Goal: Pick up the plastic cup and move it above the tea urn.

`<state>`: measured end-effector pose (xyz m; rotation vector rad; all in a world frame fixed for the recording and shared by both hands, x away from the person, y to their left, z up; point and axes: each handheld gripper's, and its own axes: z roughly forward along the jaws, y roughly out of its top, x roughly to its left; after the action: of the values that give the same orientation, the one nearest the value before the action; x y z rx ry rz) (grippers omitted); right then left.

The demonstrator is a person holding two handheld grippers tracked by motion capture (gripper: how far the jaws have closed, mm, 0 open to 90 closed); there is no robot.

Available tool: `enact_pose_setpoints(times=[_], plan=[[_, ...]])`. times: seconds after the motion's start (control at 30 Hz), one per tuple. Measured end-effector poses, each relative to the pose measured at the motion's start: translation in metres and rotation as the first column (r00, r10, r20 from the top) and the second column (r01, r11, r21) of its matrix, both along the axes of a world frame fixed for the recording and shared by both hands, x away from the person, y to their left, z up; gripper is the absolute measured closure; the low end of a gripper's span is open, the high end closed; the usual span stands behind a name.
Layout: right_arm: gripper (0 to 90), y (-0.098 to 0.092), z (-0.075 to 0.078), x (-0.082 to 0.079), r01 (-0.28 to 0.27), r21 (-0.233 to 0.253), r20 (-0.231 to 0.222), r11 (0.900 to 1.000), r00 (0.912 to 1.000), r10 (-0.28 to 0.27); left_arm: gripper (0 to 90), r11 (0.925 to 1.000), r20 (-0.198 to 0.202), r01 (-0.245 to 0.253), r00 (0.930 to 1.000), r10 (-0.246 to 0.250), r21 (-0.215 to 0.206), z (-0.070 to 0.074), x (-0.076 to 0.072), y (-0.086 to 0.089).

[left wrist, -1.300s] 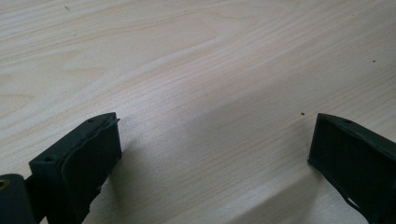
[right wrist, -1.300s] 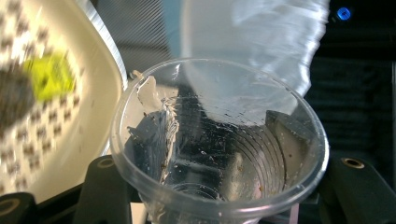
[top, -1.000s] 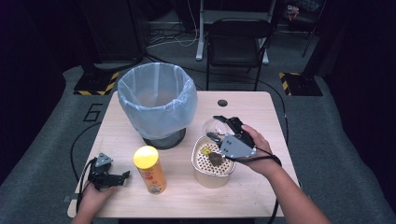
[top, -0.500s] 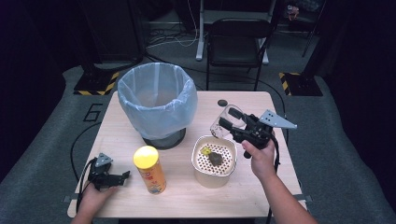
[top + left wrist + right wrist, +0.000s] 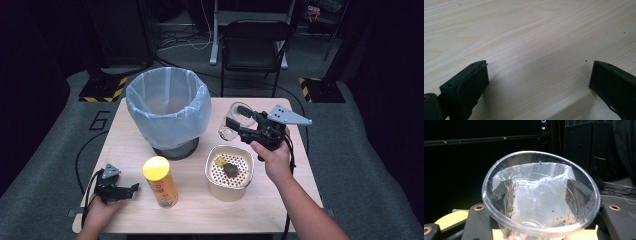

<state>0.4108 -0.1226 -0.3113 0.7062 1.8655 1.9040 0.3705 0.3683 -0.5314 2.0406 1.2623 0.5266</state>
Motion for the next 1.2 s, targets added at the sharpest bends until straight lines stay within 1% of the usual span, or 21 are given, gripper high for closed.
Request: enact_pose_setpoints(times=[0.13,0.23,0.27,0.37,0.57,0.7,0.73,0.77,0.87,0.9,0.97,1.03,1.13,1.2], plan=[[38.2,0.013,0.017,0.000,0.002,-0.051,0.022,0.999,0.9998,-0.001,2.0,1.0000,0.000,0.001,1.0000,-0.001,0.001,0.000,0.000,0.000],[38.1,0.024,0.032,0.003,-0.004,-0.071,0.031,0.997,0.9995,0.006,2.1,1.0000,0.000,0.000,1.0000,0.000,0.000,0.000,0.000,0.000],[38.1,0.028,0.036,0.004,-0.010,-0.069,0.032,0.998,0.9994,0.012,2.1,1.0000,-0.001,0.000,1.0000,0.000,0.000,0.000,0.000,0.000],[37.9,0.040,0.049,0.008,-0.019,-0.084,0.049,0.996,0.9985,0.024,2.1,1.0000,0.000,0.000,1.0000,0.000,0.000,0.000,0.000,0.000],[37.9,0.066,0.065,0.021,-0.025,-0.099,0.062,0.995,0.9975,0.032,2.1,1.0000,0.000,0.000,1.0000,0.000,0.000,0.000,0.000,0.000],[37.9,0.081,0.074,0.032,-0.017,-0.097,0.060,0.995,0.9979,0.023,2.1,1.0000,0.000,0.000,1.0000,0.000,0.000,0.000,0.000,0.000],[37.9,0.086,0.076,0.036,-0.020,-0.099,0.050,0.995,0.9984,0.025,2.1,1.0000,-0.001,0.001,1.0000,-0.001,0.000,0.000,0.000,0.000],[37.8,0.088,0.077,0.038,-0.018,-0.095,0.052,0.995,0.9984,0.023,2.1,1.0000,-0.001,0.000,1.0000,0.000,0.000,0.000,0.000,0.000],[37.7,0.100,0.080,0.049,-0.005,-0.104,0.050,0.995,0.9987,0.010,2.1,1.0000,0.001,-0.003,1.0000,0.003,-0.003,0.000,0.000,0.000],[37.5,0.103,0.080,0.052,-0.001,-0.108,0.056,0.994,0.9984,0.007,2.1,1.0000,0.001,-0.004,1.0000,0.004,-0.005,0.000,0.000,0.000],[37.5,0.111,0.079,0.060,0.006,-0.113,0.039,0.994,0.9992,-0.001,2.1,1.0000,0.001,-0.004,1.0000,0.004,-0.006,0.000,0.000,0.000],[37.4,0.120,0.077,0.067,0.012,-0.130,0.035,0.991,0.9993,-0.008,2.1,1.0000,0.001,-0.003,1.0000,0.003,-0.005,0.000,0.000,0.000],[37.0,0.134,0.073,0.078,0.045,-0.160,0.048,0.986,0.9981,-0.038,2.1,1.0000,-0.007,0.003,1.0000,-0.003,0.001,0.001,0.000,0.000],[36.7,0.141,0.069,0.084,0.055,-0.169,0.034,0.984,0.9982,-0.050,2.1,1.0000,-0.007,0.003,1.0000,-0.003,0.001,0.001,0.000,0.000]])
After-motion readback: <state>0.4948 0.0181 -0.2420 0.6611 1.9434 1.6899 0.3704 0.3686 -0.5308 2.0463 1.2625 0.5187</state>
